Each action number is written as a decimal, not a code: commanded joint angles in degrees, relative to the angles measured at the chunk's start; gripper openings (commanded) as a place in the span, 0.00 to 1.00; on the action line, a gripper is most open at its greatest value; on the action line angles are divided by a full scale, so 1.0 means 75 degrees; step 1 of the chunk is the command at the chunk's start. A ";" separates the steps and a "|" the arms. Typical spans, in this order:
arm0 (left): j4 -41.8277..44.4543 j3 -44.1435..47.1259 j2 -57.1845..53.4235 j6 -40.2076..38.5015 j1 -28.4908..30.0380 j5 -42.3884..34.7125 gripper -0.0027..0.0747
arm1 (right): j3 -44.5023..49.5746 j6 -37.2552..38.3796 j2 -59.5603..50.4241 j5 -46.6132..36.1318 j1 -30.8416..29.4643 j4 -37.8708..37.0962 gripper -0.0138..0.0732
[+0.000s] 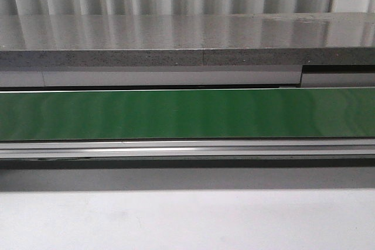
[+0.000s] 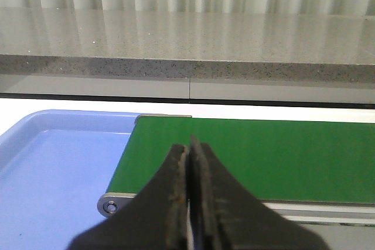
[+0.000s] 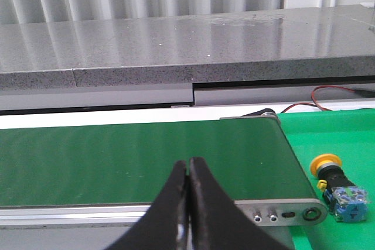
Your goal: Move button from right to left
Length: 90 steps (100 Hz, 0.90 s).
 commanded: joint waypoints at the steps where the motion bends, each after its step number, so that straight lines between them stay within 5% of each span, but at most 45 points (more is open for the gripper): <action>1: -0.0045 0.0192 -0.0272 0.0000 0.0007 -0.0601 0.01 | -0.0119 -0.0034 -0.0123 -0.0554 -0.0037 -0.0047 0.08; 90: -0.0045 0.0192 -0.0272 0.0000 0.0007 -0.0601 0.01 | -0.0403 -0.0034 -0.0060 -0.0079 -0.0037 -0.0047 0.08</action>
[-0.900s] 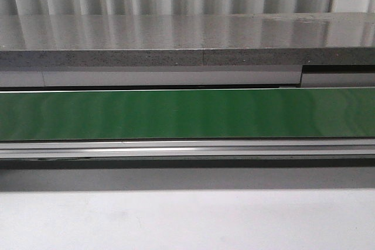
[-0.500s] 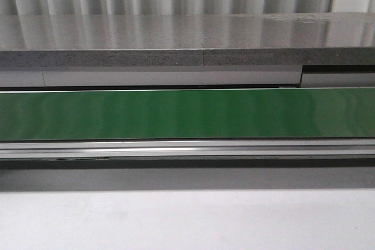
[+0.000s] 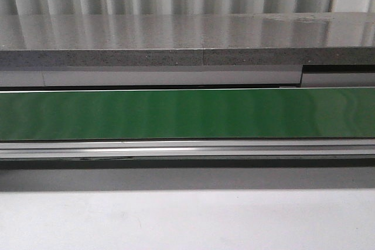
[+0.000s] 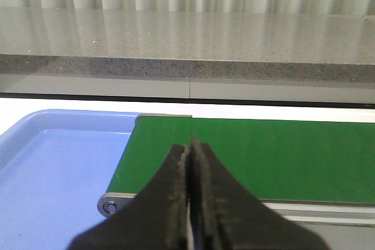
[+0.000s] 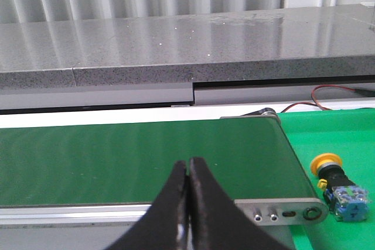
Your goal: Move button from right to left
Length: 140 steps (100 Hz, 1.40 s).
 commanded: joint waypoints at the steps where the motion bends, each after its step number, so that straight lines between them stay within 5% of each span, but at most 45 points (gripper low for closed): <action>1: -0.0045 0.0192 -0.0272 0.0000 0.0007 -0.0601 0.01 | -0.0437 -0.0034 -0.0043 -0.0117 -0.0037 -0.0055 0.08; 24: -0.0045 0.0192 -0.0272 0.0000 0.0007 -0.0601 0.01 | -0.2119 -0.0041 0.1123 0.0935 -0.0037 -0.0799 0.08; 71: -0.0045 0.0192 -0.0272 0.0000 0.0007 -0.0601 0.01 | -0.5284 -0.0033 0.5074 0.1695 -0.0020 -0.0688 0.08; 84: -0.0045 0.0192 -0.0272 0.0000 0.0007 -0.0601 0.01 | -0.5979 -0.0033 0.5870 0.2727 -0.0020 -0.0283 0.10; 93: -0.0045 0.0192 -0.0272 0.0000 0.0007 -0.0601 0.01 | -0.6376 -0.0041 0.6463 0.3412 -0.0020 -0.0262 0.20; 117: -0.0045 0.0192 -0.0272 0.0000 0.0007 -0.0601 0.01 | -0.6990 -0.0041 0.7623 0.3908 -0.0020 -0.0262 0.77; 140: -0.0045 0.0192 -0.0272 0.0000 0.0007 -0.0601 0.01 | -0.7513 -0.0034 0.8173 0.4119 -0.0426 -0.0255 0.82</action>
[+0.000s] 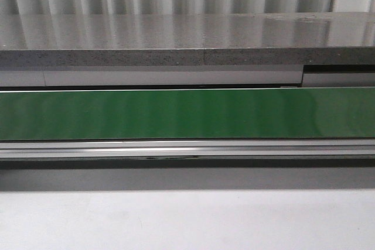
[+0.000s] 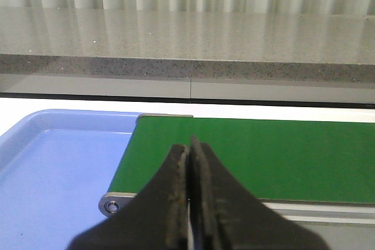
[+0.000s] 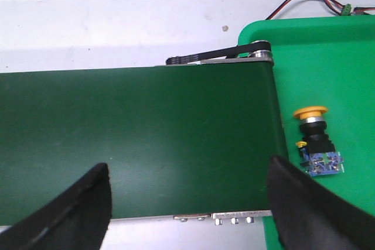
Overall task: Move button from right to left
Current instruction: 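Lower the right gripper and close it on the button's blue base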
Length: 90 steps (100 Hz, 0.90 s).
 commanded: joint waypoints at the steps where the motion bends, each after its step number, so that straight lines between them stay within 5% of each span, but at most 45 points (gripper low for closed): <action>1: -0.0045 0.0192 -0.0272 0.0000 0.0007 -0.0601 0.01 | -0.0487 -0.0034 0.0071 -0.0267 -0.0344 -0.0068 0.82; 50: -0.0045 0.0192 -0.0272 0.0000 0.0007 -0.0601 0.01 | -0.1467 -0.0034 0.1232 0.0501 -0.2933 0.0061 0.82; 90: -0.0045 0.0192 -0.0272 0.0000 0.0007 -0.0601 0.01 | -0.2205 -0.0034 0.3090 0.0994 -0.3270 0.0062 0.82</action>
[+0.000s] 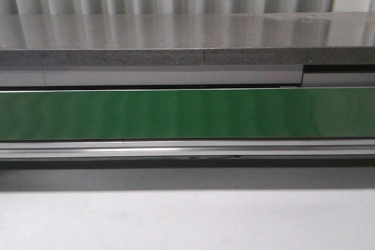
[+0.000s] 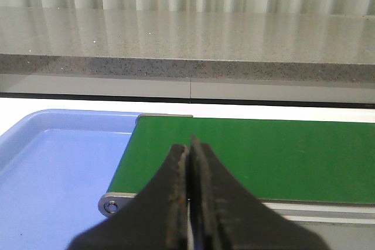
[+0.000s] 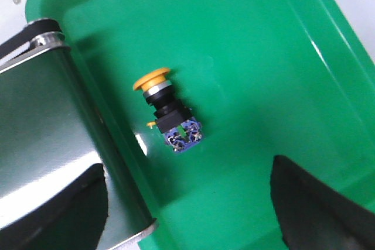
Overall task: Move button from right to left
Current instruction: 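Lower the right gripper and close it on the button's blue base, then lift the button and place it on the conveyor belt, then release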
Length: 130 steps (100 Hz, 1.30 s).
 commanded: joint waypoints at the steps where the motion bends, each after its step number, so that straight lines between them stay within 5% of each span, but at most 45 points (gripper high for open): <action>1: -0.0045 0.0192 -0.0272 0.0000 0.0007 -0.0601 0.01 | -0.0520 -0.0034 0.0206 -0.0012 -0.0159 -0.0020 0.82; 48: -0.0045 0.0192 -0.0272 0.0000 0.0007 -0.0601 0.01 | -0.2004 -0.0055 0.2157 0.0935 -0.0235 0.0253 0.82; 110: -0.0045 0.0192 -0.0272 0.0000 0.0007 -0.0601 0.01 | -0.2154 -0.0055 0.3792 0.0822 -0.0235 0.0384 0.81; 117: -0.0045 0.0192 -0.0272 0.0000 0.0007 -0.0601 0.01 | -0.2154 -0.0055 0.3800 0.0740 -0.0235 0.0384 0.70; 130: -0.0045 0.0192 -0.0272 0.0000 0.0007 -0.0601 0.01 | -0.2154 -0.0033 0.3800 0.0740 -0.0235 0.0384 0.29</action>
